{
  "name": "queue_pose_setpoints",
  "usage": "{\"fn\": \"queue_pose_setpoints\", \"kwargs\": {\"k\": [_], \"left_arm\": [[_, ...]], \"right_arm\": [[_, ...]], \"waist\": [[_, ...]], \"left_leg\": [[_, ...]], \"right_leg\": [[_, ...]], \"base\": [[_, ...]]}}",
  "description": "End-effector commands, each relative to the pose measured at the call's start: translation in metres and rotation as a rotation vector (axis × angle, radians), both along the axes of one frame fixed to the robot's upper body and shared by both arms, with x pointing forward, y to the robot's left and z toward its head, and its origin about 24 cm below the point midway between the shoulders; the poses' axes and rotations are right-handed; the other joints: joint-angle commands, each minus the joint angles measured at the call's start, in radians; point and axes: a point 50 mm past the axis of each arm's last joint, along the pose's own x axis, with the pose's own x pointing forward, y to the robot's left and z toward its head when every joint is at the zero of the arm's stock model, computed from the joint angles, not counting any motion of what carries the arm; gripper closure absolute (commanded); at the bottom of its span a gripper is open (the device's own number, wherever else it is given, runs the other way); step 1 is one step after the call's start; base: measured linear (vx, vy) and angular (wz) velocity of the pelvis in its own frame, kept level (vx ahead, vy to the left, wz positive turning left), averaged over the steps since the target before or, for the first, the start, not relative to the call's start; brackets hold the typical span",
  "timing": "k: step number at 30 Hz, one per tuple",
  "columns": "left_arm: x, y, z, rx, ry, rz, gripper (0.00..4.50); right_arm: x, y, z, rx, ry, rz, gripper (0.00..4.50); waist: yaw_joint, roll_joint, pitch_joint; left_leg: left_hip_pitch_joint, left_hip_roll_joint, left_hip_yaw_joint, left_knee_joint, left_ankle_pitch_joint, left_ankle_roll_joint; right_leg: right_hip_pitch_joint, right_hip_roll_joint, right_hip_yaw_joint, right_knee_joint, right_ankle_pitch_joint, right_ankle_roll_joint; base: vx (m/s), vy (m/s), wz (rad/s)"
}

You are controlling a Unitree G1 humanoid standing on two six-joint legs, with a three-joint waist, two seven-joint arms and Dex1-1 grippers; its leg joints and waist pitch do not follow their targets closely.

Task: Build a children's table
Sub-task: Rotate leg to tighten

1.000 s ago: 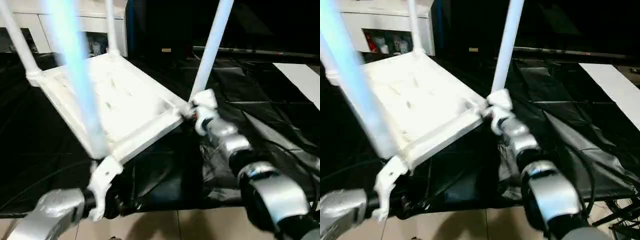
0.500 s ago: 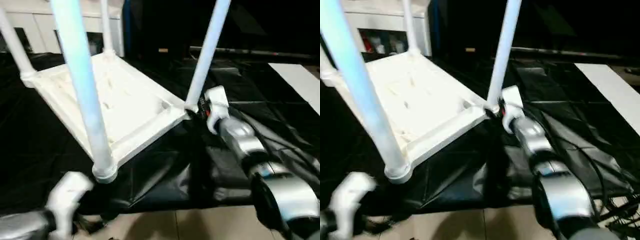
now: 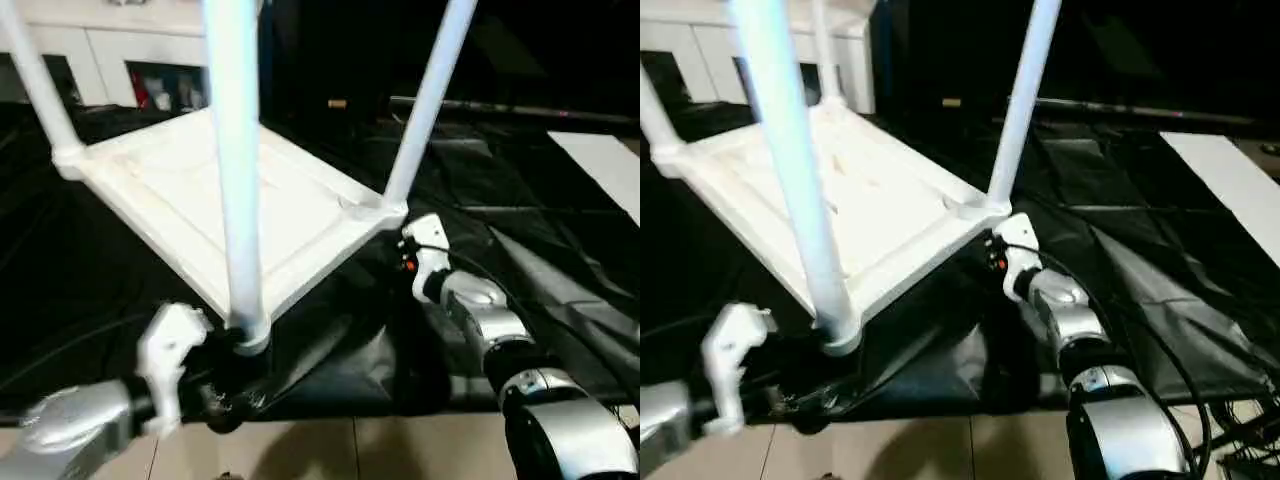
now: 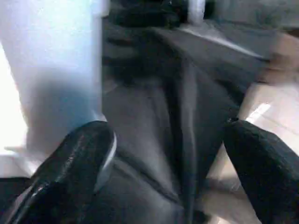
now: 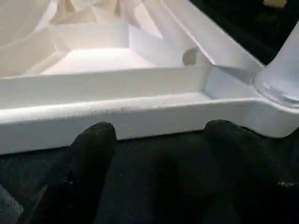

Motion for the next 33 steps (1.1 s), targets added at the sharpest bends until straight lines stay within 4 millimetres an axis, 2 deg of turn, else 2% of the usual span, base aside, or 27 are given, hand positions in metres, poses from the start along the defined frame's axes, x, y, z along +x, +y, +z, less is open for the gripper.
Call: {"fn": "queue_pose_setpoints", "kwargs": {"k": [1,3,4,5,7,10,12,13,14,15,16,17,18,19,20,21,22,23,24,25,26,27,28,29,30,31,33], "left_arm": [[0.027,0.015,-0.003,0.123,-0.108,0.216,0.07],[0.033,0.023,-0.003,0.161,-0.127,0.310,0.07],[0.032,0.027,-0.002,0.173,-0.135,0.340,0.07],[0.030,0.029,-0.002,0.179,-0.138,0.353,0.07],[0.025,0.030,0.000,0.165,-0.145,0.373,0.07],[0.013,0.035,-0.001,0.194,-0.135,0.408,0.07],[0.009,0.037,-0.001,0.209,-0.134,0.407,0.07],[0.005,0.038,0.000,0.200,-0.138,0.396,0.07],[0.003,0.037,0.002,0.183,-0.145,0.373,0.07],[0.003,0.037,0.002,0.183,-0.145,0.373,0.07],[-0.001,0.033,0.006,0.140,-0.162,0.318,0.07],[-0.002,0.029,0.007,0.114,-0.170,0.288,0.07],[-0.001,0.025,0.009,0.086,-0.175,0.261,0.07],[0.000,0.018,0.010,0.057,-0.179,0.224,0.07],[0.001,0.013,0.010,0.040,-0.173,0.193,0.07],[0.004,0.007,0.010,0.033,-0.179,0.166,0.07],[0.005,0.003,0.011,0.029,-0.185,0.150,0.07],[0.009,-0.004,0.012,-0.002,-0.186,0.123,0.07],[0.011,-0.006,0.012,-0.012,-0.187,0.114,0.07],[0.014,-0.010,0.012,-0.027,-0.187,0.098,0.07],[0.023,-0.019,0.011,-0.030,-0.189,0.065,0.07],[0.029,-0.020,0.009,-0.008,-0.194,0.080,0.07],[0.041,-0.018,0.005,0.050,-0.202,0.147,0.07],[0.041,-0.018,0.005,0.050,-0.202,0.147,0.07],[0.055,-0.013,0.002,0.100,-0.230,0.281,0.07],[0.060,-0.010,0.003,0.102,-0.243,0.347,0.07],[0.063,-0.005,0.004,0.101,-0.263,0.425,0.07]], "right_arm": [[-0.001,0.001,0.002,0.017,-0.010,0.001,0.98],[-0.003,0.003,0.002,0.030,-0.016,0.001,0.98],[-0.005,0.004,0.001,0.044,-0.017,-0.001,0.98],[-0.006,0.004,0.001,0.053,-0.016,-0.002,0.98],[-0.010,0.005,0.000,0.073,-0.013,0.000,0.98],[-0.020,0.005,-0.005,0.078,-0.009,0.012,0.98],[-0.023,0.005,-0.005,0.089,-0.003,0.015,0.98],[-0.025,0.006,-0.006,0.092,0.001,0.024,0.98],[-0.026,0.006,-0.007,0.091,0.003,0.032,0.98],[-0.026,0.006,-0.007,0.091,0.003,0.032,0.98],[-0.028,0.007,-0.007,0.089,0.008,0.038,0.98],[-0.028,0.008,-0.006,0.089,0.010,0.037,0.98],[-0.028,0.008,-0.006,0.087,0.011,0.036,0.98],[-0.028,0.009,-0.006,0.083,0.012,0.038,0.98],[-0.028,0.010,-0.005,0.083,0.010,0.040,0.98],[-0.027,0.011,-0.004,0.086,0.009,0.039,0.98],[-0.027,0.011,-0.003,0.089,0.010,0.037,0.98],[-0.027,0.012,-0.002,0.094,0.008,0.039,0.98],[-0.027,0.012,-0.002,0.096,0.009,0.040,0.98],[-0.028,0.012,-0.001,0.098,0.009,0.041,0.98],[-0.029,0.012,0.000,0.095,0.009,0.044,0.98],[-0.030,0.012,0.000,0.091,0.009,0.046,0.98],[-0.031,0.013,-0.001,0.086,0.007,0.052,0.98],[-0.031,0.013,-0.001,0.086,0.007,0.052,0.98],[-0.033,0.013,0.001,0.090,-0.008,0.050,0.98],[-0.033,0.013,0.003,0.102,-0.012,0.039,0.98],[-0.033,0.013,0.006,0.116,-0.025,0.019,0.98]], "waist": [[-0.001,0.022,-0.053],[-0.004,0.017,-0.053],[-0.007,0.009,-0.047],[-0.004,0.000,-0.046],[-0.008,0.005,-0.045],[-0.016,-0.007,-0.037],[-0.023,-0.007,-0.036],[-0.030,-0.004,-0.034],[-0.035,0.004,-0.032],[-0.037,0.008,-0.031],[-0.039,0.009,-0.026],[-0.034,0.021,-0.022],[-0.029,0.013,-0.020],[0.028,0.025,-0.012],[0.052,0.005,-0.005],[0.048,-0.043,-0.008],[0.038,-0.061,0.011],[0.035,-0.057,0.003],[0.062,-0.046,-0.018],[0.070,-0.025,-0.032],[0.060,-0.005,-0.041],[0.059,0.000,-0.037],[0.055,-0.005,-0.028],[0.053,-0.009,-0.020],[0.052,0.000,-0.020],[0.041,0.007,-0.020],[0.030,0.005,-0.025]], "left_leg": [[0.004,0.018,0.000,-0.079,-0.324,0.005],[-0.003,0.018,-0.005,-0.082,-0.344,-0.004],[-0.007,0.018,-0.007,-0.085,-0.366,-0.005],[-0.003,0.018,-0.008,-0.083,-0.378,-0.006],[0.001,0.015,-0.012,-0.080,-0.405,-0.010],[0.003,0.009,-0.020,-0.075,-0.441,-0.016],[0.011,0.009,-0.025,-0.073,-0.474,-0.016],[0.015,0.012,-0.032,-0.074,-0.510,-0.017],[0.010,0.020,-0.040,-0.082,-0.541,-0.019],[0.008,0.025,-0.044,-0.088,-0.564,-0.019],[0.009,0.041,-0.050,-0.106,-0.635,-0.019],[0.001,0.062,-0.054,-0.135,-0.737,-0.030],[-0.015,0.077,-0.052,-0.160,-0.780,-0.033],[-0.077,0.093,-0.019,-0.219,-0.896,-0.048],[-0.045,0.075,0.041,-0.225,-0.876,-0.028],[0.011,0.046,0.031,-0.141,-0.767,-0.023],[0.128,-0.019,0.012,0.117,-0.409,-0.023],[0.087,-0.009,-0.009,0.109,-0.261,-0.012],[0.018,0.010,-0.034,0.020,-0.183,-0.011],[0.036,0.026,-0.034,-0.050,-0.304,-0.045],[0.047,0.033,-0.031,-0.070,-0.366,-0.056],[0.045,0.033,-0.028,-0.077,-0.383,-0.055],[0.040,0.029,-0.021,-0.083,-0.443,-0.043],[0.040,0.021,-0.020,-0.083,-0.503,-0.037],[0.043,0.019,-0.024,-0.082,-0.522,-0.040],[0.045,0.018,-0.029,-0.079,-0.534,-0.041],[0.044,0.019,-0.034,-0.079,-0.508,-0.032]], "right_leg": [[0.038,-0.043,0.054,-0.081,-0.305,-0.153],[0.047,-0.046,0.050,-0.083,-0.353,-0.128],[0.046,-0.050,0.046,-0.091,-0.437,-0.107],[0.044,-0.053,0.044,-0.099,-0.486,-0.090],[0.036,-0.055,0.039,-0.114,-0.593,-0.048],[0.029,-0.054,0.020,-0.136,-0.704,0.006],[0.024,-0.053,0.007,-0.150,-0.733,0.018],[0.026,-0.052,-0.008,-0.157,-0.729,0.017],[0.041,-0.055,-0.023,-0.161,-0.709,0.015],[0.047,-0.055,-0.029,-0.162,-0.692,0.013],[0.058,-0.046,-0.041,-0.156,-0.644,0.004],[0.077,-0.033,-0.041,-0.114,-0.542,-0.021],[0.092,-0.026,-0.034,-0.069,-0.480,-0.037],[0.125,-0.001,-0.018,0.083,-0.329,-0.059],[0.076,0.015,0.024,0.117,-0.359,-0.053],[0.022,-0.014,0.067,0.022,-0.628,-0.007],[-0.135,-0.129,0.070,-0.220,-1.253,0.075],[-0.084,-0.157,0.111,-0.219,-1.297,0.052],[0.027,-0.149,0.113,-0.144,-1.089,0.024],[0.014,-0.065,0.068,-0.082,-0.708,-0.022],[0.013,-0.032,0.057,-0.054,-0.376,-0.092],[0.016,-0.030,0.057,-0.057,-0.299,-0.116],[0.022,-0.029,0.058,-0.071,-0.324,-0.127],[0.024,-0.038,0.055,-0.092,-0.494,-0.085],[0.022,-0.046,0.053,-0.101,-0.569,-0.064],[0.027,-0.053,0.041,-0.123,-0.664,-0.020],[0.047,-0.062,0.016,-0.148,-0.696,0.015]], "base": [[0.000,0.000,0.00],[0.000,0.000,0.00],[0.000,0.000,0.00],[0.000,0.000,0.00],[-0.025,-0.009,-0.01],[-0.035,-0.011,-0.02],[0.000,0.000,0.00],[-0.056,0.022,-0.05],[-0.056,0.022,-0.05],[-0.058,0.030,-0.13],[-0.055,0.029,-0.09],[-0.055,0.029,-0.09],[-0.096,0.010,-0.01],[-0.095,-0.020,0.18],[-0.095,-0.020,0.18],[0.021,-0.104,0.28],[0.024,-0.112,0.05],[0.024,-0.112,0.05],[0.000,0.000,0.00],[0.000,0.000,0.00],[0.000,0.000,0.00],[-0.076,-0.007,0.20],[-0.075,0.012,0.09],[-0.075,0.012,0.09],[-0.061,0.015,0.00],[0.000,0.000,0.00],[0.000,0.000,0.00]]}}
